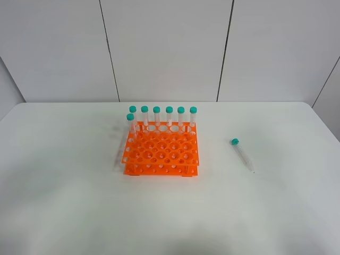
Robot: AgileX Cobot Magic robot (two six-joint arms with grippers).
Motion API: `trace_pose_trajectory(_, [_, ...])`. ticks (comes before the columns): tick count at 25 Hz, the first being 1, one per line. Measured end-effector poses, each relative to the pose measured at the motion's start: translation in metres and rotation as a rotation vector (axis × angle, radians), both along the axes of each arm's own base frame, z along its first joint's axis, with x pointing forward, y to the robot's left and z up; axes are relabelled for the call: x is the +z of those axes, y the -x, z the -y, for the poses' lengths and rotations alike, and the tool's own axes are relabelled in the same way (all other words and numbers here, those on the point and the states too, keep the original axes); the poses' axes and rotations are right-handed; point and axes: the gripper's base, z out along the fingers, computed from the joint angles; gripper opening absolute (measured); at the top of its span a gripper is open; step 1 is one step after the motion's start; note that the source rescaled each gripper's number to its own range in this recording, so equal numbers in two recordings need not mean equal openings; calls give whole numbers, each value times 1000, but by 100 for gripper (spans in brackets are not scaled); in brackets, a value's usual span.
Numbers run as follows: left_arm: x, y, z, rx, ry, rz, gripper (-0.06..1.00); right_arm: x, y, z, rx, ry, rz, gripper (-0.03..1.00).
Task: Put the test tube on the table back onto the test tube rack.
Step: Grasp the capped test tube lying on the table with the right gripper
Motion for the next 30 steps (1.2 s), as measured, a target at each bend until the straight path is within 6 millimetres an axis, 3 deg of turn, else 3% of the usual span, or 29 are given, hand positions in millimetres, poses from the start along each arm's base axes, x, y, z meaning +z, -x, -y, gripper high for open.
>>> trace_pose_trajectory(6, [0,0,0,0,0,0,100,19,-83,-6,66,-71,-247,100])
trace_pose_trajectory(13, [0,0,0,0,0,0,100,-7,-184,-8,45,-141,-482,100])
trace_pose_trajectory(22, [0,0,0,0,0,-1,100,-77,-277,-44,-6,13,-672,100])
trace_pose_trajectory(30, [0,0,0,0,1,-2,100,-152,-315,-57,-5,-42,-876,100])
